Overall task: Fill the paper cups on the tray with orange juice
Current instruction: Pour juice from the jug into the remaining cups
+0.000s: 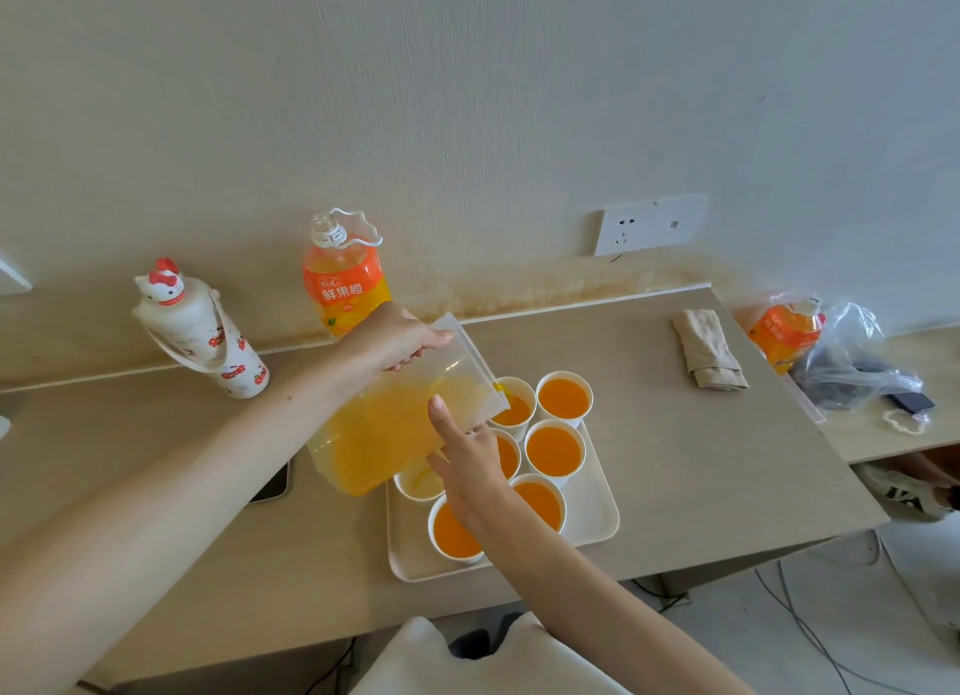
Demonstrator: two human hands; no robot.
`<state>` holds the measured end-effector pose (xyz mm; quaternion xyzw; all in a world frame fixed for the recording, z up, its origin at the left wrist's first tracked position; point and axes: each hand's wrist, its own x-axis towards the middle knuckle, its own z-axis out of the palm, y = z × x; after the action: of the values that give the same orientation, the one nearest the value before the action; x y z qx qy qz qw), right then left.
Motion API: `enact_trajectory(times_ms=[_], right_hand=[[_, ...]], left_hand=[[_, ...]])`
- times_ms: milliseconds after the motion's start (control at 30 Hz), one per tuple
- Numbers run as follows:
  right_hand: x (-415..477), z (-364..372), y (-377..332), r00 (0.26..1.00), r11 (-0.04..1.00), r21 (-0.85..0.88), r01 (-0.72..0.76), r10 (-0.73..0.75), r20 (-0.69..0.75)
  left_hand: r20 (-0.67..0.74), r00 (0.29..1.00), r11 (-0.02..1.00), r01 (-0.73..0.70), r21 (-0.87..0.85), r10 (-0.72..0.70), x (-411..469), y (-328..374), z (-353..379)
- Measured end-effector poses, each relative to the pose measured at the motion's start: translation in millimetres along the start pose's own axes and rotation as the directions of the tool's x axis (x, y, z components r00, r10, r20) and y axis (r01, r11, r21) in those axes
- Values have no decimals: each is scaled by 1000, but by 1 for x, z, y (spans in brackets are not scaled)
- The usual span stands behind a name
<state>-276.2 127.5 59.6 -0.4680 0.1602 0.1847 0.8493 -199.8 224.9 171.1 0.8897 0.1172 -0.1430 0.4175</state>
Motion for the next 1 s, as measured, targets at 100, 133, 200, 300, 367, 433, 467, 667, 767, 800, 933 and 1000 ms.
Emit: enact_trajectory(times_ms=[100,133,200,300,367,433,467,667,767,800,933,1000], right_hand=[[0,1,1,1000,1000,-4,-16,16,-13],[0,1,2,1000,1000,-7,-22,22,-21],[2,0,4,999,1000,-5,-25,25,-30],[3,0,4,1000,1000,1,-11,11,-23],[3,0,3,1000,1000,6,-9,9,-14],[2,-1,4,1000,1000,3,-4,4,-11],[1,-1,5,1000,1000,3,-2,2,-7],[0,1,2,1000,1000,-9,19,-19,11],[-1,-1,4,1000,1000,-18,4,-4,6],[-1,0,4,1000,1000,-19,2,-2,2],[1,0,5,1000,1000,-7,2,-2,-3],[2,0,5,1000,1000,-8,-5,5,1]], left_hand=[[7,1000,1000,-1,-2,1,0,1,-1],[9,1000,1000,-1,-3,1,0,1,0],[7,1000,1000,-2,2,2,0,1,0],[8,1000,1000,-7,3,7,1,2,-1],[10,1000,1000,-8,-8,8,0,2,-1],[6,1000,1000,-3,-7,3,-1,2,0],[5,1000,1000,-1,-6,2,-1,1,1],[8,1000,1000,6,-17,-6,-1,2,0],[5,1000,1000,10,-19,-10,-3,2,0],[5,1000,1000,11,-19,-11,-3,1,0],[0,1000,1000,11,-21,-11,-3,0,-1],[0,1000,1000,9,-26,-9,-3,1,-2]])
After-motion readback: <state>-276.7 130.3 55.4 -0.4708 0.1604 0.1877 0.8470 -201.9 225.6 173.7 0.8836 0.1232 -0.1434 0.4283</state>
